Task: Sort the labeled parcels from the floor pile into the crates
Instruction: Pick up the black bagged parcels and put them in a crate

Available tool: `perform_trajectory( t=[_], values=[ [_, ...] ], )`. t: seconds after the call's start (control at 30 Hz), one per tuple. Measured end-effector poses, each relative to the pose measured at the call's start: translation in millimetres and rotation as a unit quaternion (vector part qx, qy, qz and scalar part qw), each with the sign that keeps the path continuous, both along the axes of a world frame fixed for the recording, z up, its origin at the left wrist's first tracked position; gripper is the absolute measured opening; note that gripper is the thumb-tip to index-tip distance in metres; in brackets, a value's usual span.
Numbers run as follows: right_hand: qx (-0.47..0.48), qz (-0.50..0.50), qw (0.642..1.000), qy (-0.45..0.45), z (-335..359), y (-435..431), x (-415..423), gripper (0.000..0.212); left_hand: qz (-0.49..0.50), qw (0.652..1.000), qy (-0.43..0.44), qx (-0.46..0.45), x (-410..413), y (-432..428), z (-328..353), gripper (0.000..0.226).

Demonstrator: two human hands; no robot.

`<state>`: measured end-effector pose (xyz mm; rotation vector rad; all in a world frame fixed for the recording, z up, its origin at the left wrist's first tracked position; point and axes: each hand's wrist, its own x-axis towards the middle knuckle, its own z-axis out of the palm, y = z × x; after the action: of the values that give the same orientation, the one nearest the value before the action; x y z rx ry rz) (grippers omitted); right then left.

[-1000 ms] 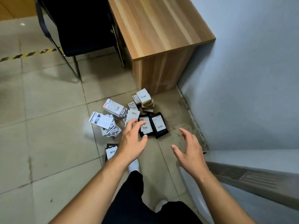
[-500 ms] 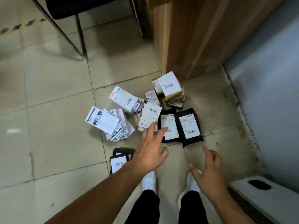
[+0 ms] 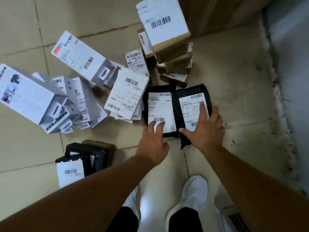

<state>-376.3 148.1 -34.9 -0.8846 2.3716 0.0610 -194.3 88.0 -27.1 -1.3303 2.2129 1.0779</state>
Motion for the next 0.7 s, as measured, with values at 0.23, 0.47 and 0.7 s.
perform_trajectory(
  t=[0.23, 0.47, 0.7],
  values=[
    [0.036, -0.041, 0.998, -0.034, -40.7, 19.3, 4.3, 0.129, -0.021, 1.0, -0.023, 0.004, -18.8, 35.2, -32.1, 0.08],
    [-0.085, -0.137, 0.987, 0.001, -22.8, 47.2, -43.4, 0.121, 0.248, 0.963, -0.102, 0.008, -64.6, 16.7, -47.1, 0.105],
    [-0.136, -0.211, 0.968, -0.009, -10.7, 94.6, -78.0, 0.11, 0.317, 0.924, -0.211, 0.038, -104.0, 0.7, -74.7, 0.136]
  ],
)
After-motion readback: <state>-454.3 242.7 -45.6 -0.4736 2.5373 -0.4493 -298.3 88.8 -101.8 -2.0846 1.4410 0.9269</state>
